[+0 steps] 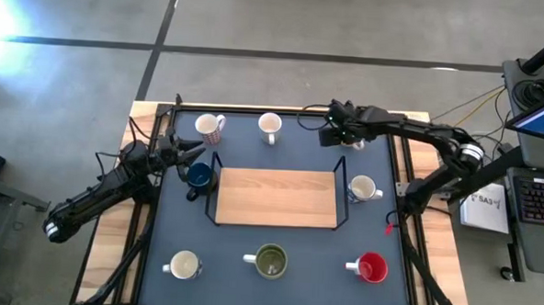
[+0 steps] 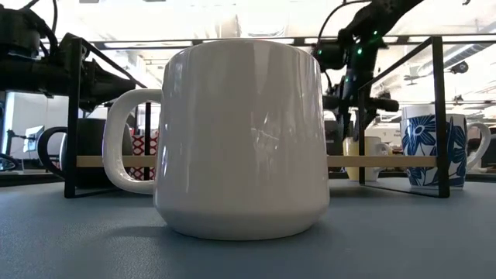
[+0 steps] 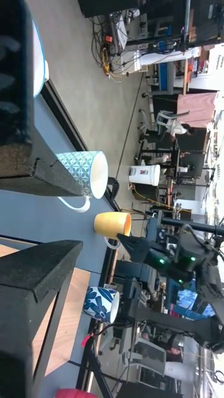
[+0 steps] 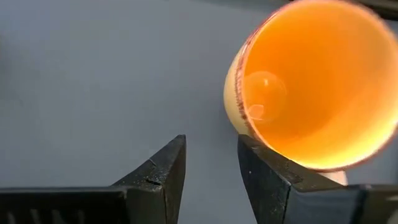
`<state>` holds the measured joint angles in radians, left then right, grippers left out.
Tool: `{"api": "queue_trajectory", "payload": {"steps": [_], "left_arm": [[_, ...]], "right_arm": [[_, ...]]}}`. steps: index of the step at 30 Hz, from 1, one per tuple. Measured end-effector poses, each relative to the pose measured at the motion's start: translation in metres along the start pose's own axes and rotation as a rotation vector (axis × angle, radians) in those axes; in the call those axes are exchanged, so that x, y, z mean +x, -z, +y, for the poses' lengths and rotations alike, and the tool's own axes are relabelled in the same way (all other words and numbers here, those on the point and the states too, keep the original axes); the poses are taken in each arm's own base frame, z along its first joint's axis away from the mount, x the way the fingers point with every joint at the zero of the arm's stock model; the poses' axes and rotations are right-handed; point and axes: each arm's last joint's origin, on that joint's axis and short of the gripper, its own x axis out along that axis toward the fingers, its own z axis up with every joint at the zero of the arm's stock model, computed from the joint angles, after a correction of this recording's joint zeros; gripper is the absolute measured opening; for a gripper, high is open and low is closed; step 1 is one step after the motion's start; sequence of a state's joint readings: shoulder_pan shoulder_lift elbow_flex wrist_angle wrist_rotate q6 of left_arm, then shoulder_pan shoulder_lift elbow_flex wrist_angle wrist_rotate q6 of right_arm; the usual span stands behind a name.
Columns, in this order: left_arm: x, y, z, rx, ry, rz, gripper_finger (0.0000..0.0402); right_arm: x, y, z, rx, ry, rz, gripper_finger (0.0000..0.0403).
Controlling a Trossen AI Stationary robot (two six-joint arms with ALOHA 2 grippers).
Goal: Place coffee mugs
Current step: Put the yellow mug on the shelf
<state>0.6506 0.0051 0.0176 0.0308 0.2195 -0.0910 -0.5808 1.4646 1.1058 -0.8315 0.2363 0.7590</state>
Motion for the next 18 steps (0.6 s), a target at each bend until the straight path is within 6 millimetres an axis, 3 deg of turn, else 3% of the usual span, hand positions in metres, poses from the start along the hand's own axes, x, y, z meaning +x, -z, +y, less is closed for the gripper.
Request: {"api": "queue_trajectory", "payload": {"steps": [9,14,18], "left_arm": [[0.000,0.000,0.000,0.000,0.000,0.000,0.0107],[0.000,0.000,0.000,0.000,-0.001,0.000,0.0107],[0.000,0.000,0.000,0.000,-0.001,0.000,0.0107]], "right_arm": [[0.021,-0.003,0.012,-0.032,0.037,0.051,0.0114],[0.007,-0.006,0.024,-0.052,-0.019,0.022,0.0112],[-0.016,-0.016,0.027,-0.073,-0.061,-0.058,0.0114]]}}
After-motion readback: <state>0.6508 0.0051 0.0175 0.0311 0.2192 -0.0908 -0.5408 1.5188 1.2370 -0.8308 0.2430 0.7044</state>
